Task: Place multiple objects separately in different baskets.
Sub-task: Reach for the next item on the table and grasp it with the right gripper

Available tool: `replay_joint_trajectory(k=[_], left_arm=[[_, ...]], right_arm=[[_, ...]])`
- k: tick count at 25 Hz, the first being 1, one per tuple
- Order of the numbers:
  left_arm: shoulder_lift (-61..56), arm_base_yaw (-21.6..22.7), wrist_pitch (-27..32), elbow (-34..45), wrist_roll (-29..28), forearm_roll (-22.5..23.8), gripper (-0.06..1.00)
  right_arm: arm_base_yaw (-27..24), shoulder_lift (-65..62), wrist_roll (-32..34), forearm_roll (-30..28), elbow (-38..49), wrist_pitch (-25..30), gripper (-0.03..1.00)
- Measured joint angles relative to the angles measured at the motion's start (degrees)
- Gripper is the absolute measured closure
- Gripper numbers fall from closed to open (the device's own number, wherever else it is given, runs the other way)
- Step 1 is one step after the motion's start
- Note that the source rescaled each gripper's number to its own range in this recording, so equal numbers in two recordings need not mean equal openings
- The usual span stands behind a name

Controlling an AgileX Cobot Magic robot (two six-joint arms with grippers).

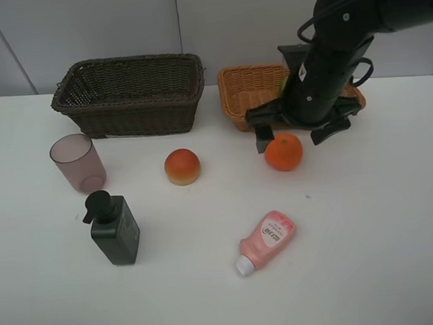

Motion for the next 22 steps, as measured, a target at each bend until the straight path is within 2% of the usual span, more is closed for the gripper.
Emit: replay_joint_trajectory(k=[7,11,22], left_arm=[[0.0,0.0,0.0,0.0,0.0,0.0,-0.01],[0.0,0.0,0.0,0.0,0.0,0.0,-0.01],[0.0,0.0,0.0,0.0,0.0,0.0,-0.01]], right_arm=[[0.0,0.0,0.4,-1.2,0.0,-0.9,-0.03],[0.0,0.0,0.7,-1.4,0.1,-3.7,-0.03],[-3.0,4.9,8.1,-7.1,0.2,-8.0,-0.03]])
